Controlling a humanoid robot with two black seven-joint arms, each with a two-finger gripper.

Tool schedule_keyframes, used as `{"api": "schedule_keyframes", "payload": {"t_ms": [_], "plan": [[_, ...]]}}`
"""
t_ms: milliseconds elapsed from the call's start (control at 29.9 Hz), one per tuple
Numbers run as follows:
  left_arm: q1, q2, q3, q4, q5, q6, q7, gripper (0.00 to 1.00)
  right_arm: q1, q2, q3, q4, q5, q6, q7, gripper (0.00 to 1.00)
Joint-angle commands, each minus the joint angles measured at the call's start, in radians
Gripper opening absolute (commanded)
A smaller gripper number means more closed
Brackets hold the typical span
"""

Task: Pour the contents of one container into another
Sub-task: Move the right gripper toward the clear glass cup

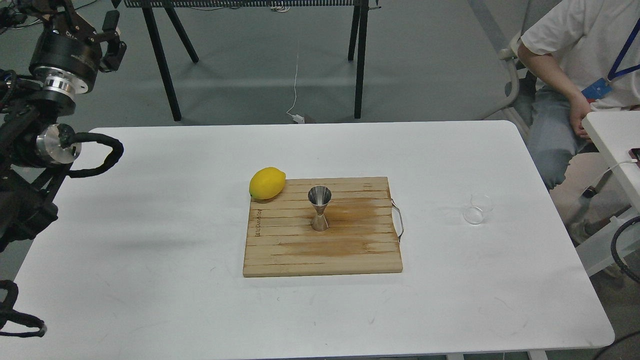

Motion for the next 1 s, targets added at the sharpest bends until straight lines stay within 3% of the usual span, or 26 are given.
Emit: {"api": "schedule_keyframes", "payload": {"t_ms": [0,100,167,435,970], "plan": [[0.0,-0.043,-0.003,0.092,-0.155,-0.108,0.05,1.0,-0.136,0.001,-0.001,0.189,0.101,0.0,-0.034,1.0],[0.0,-0.077,-0.003,0.158,-0.221,-0.203,0.078,1.0,-0.252,0.008,0.011,0.377,0.124,0.0,-0.031,1.0],[0.0,-0.1,-0.003,0.182,-0.236,-0.222,0.079,1.0,-0.324,0.034,0.01,0.462,0.143,0.0,-0.031,1.0],[-0.002,-0.125,0.003,0.186,-0.238,-0.208,0.076,1.0,-0.489,0.206,0.01,0.597,0.146,0.0,-0.026,1.0],[0.011,-0.118,0.011,0.186,-0.236,-0.21,0.067,1.0,-0.532,0.326,-0.002,0.558,0.149,0.0,-0.038,0.99]]}}
